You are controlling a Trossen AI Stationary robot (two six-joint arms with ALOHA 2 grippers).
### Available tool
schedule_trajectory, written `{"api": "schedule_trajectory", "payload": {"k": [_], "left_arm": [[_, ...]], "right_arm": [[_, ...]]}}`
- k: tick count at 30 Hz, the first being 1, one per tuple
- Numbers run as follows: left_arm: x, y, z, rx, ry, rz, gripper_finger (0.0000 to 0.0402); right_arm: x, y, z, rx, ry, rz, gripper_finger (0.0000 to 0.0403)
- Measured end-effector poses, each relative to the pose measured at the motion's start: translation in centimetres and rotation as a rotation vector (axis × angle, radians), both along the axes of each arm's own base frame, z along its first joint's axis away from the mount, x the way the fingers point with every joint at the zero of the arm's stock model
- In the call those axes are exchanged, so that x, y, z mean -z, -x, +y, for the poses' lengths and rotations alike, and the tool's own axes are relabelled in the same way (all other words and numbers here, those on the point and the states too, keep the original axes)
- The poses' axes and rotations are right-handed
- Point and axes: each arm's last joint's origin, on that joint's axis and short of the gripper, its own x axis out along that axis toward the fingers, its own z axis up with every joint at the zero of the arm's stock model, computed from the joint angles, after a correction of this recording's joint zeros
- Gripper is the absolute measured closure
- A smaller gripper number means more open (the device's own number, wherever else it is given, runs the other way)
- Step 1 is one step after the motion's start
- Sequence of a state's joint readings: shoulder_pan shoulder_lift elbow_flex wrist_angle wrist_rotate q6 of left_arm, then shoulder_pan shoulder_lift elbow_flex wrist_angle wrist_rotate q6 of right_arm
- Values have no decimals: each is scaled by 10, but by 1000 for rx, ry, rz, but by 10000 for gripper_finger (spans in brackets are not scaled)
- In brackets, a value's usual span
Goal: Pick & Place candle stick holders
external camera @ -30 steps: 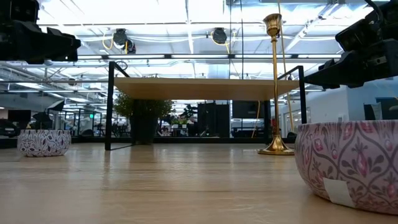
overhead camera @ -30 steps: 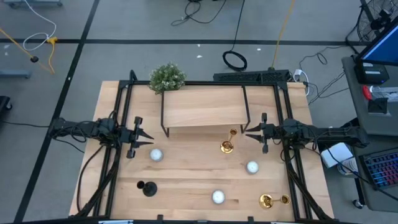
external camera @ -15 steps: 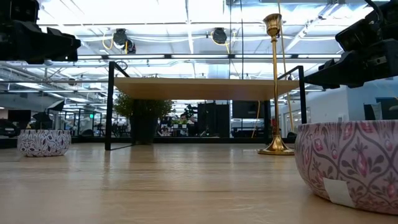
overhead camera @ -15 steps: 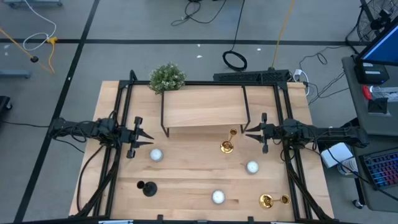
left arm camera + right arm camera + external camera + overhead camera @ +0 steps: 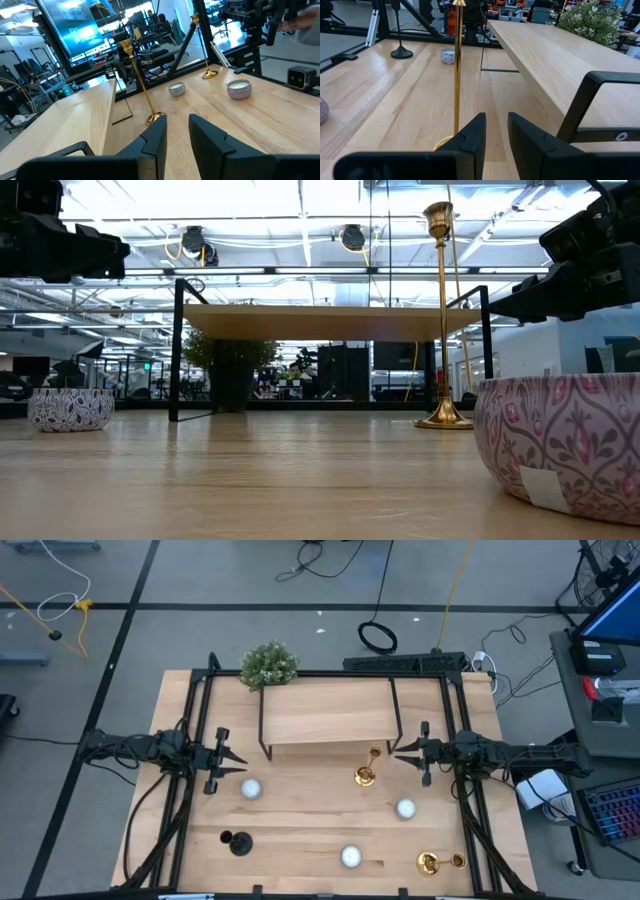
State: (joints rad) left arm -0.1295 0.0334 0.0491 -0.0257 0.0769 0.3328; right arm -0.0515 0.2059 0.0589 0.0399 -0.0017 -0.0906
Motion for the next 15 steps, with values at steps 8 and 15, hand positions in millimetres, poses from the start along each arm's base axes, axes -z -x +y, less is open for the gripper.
{"api": "schedule_trajectory", "payload": {"k": [8, 15], "left_arm": [[0, 0, 0, 0, 2, 0, 314], [-3, 0, 0, -15, 131, 0, 314]], "right_arm": [[0, 0, 0, -26, 159, 8, 328], [0, 0, 0, -1, -2, 0, 328]]}}
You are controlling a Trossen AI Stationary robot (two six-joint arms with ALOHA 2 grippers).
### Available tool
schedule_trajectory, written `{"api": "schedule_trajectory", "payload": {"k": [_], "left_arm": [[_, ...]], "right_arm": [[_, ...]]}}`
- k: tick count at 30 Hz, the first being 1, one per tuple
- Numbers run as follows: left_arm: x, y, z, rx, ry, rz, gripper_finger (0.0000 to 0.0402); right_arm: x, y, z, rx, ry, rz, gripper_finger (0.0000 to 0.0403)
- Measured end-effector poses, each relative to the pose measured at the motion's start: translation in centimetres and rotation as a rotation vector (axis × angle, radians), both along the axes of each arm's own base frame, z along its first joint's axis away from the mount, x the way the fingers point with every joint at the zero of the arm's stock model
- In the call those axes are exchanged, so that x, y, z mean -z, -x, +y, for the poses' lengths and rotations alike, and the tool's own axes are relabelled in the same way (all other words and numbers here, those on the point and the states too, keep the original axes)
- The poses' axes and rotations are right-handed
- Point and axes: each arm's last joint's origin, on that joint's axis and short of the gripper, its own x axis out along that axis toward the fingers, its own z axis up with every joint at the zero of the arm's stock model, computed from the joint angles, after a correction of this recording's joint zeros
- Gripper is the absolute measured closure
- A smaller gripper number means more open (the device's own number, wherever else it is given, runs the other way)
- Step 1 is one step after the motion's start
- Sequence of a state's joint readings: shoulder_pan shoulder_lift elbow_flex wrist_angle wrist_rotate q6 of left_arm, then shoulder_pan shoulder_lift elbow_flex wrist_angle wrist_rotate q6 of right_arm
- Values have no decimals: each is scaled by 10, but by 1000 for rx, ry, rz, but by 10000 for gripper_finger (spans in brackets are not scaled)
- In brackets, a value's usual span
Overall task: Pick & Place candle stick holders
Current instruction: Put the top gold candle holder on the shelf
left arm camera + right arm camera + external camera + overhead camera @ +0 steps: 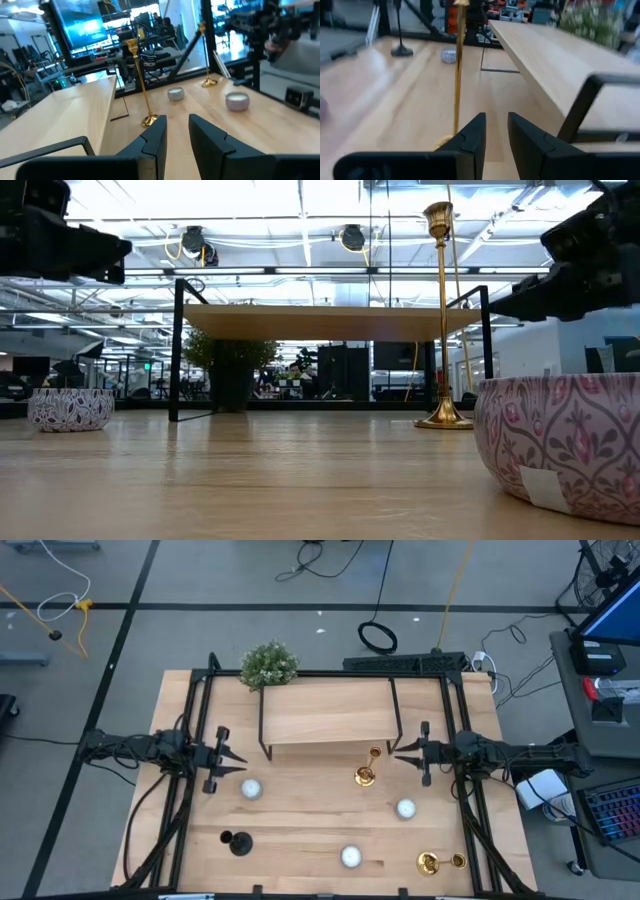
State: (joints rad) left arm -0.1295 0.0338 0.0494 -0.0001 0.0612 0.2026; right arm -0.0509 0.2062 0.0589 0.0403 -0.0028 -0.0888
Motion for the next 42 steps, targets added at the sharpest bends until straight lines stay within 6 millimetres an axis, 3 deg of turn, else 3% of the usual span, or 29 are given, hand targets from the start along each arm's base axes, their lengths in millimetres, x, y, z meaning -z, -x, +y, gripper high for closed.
{"api": "schedule_trajectory", "payload": {"k": [6, 15, 22, 31, 37, 42], "left_arm": [[-2, 0, 0, 0, 58, -14, 314], [-14, 1, 0, 7, 168, -113, 314], [-17, 2, 1, 10, 222, -134, 314], [-26, 0, 0, 11, 239, -217, 312], [-28, -8, 0, 2, 232, -163, 261], [-41, -12, -1, 9, 207, -192, 210]], "right_arm": [[-4, -1, 0, 16, -88, -43, 328], [-26, -1, 0, 1, 77, -263, 328], [-35, 0, 0, -2, 89, -361, 325], [-38, -8, 2, -84, -4, -392, 239], [-36, -18, 2, -110, -75, -377, 190], [-26, -27, 2, -103, -144, -294, 182]]}}
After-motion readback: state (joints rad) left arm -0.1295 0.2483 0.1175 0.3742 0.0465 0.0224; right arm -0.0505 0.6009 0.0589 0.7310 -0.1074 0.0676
